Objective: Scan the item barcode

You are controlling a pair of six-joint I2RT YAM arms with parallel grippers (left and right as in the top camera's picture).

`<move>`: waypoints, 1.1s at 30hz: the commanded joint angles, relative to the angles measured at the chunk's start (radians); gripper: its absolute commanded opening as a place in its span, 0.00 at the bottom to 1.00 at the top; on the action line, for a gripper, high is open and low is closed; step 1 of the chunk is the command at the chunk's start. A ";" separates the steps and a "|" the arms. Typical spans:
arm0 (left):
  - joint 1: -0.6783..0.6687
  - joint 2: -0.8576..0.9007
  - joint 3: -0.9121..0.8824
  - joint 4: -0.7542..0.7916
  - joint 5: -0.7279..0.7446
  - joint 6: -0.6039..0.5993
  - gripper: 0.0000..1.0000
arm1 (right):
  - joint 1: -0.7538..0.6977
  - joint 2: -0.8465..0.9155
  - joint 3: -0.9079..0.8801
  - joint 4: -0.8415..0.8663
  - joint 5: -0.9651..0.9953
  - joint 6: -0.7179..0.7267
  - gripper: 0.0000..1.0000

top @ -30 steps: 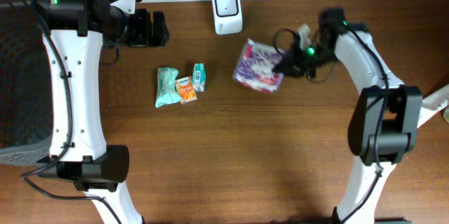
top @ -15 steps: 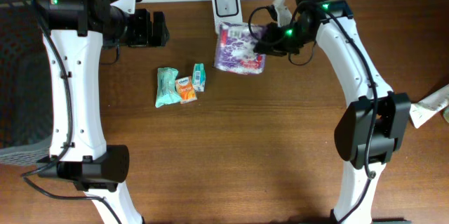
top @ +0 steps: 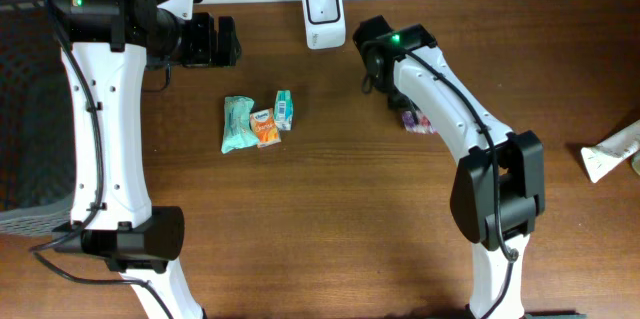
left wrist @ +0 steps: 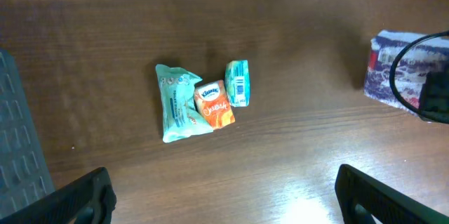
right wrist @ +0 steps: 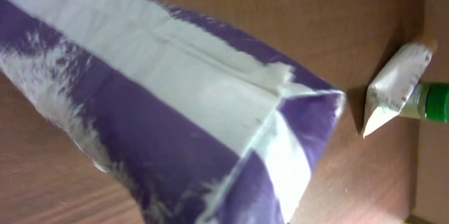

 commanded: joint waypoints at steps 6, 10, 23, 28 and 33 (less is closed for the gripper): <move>0.006 0.005 -0.001 0.002 0.000 -0.003 0.99 | 0.072 -0.015 -0.020 0.011 -0.314 0.016 0.70; 0.006 0.006 -0.001 0.002 0.000 -0.003 0.99 | 0.085 -0.016 0.117 -0.015 -0.534 -0.055 0.87; 0.006 0.006 -0.001 0.002 0.000 -0.003 0.99 | -0.192 -0.015 0.205 -0.117 -0.930 -0.212 0.94; 0.006 0.005 -0.001 0.002 0.000 -0.003 0.99 | -0.209 -0.015 -0.077 0.064 -1.108 -0.221 0.74; 0.006 0.006 -0.001 0.002 0.000 -0.003 0.99 | -0.209 -0.015 -0.337 0.435 -1.234 -0.071 0.56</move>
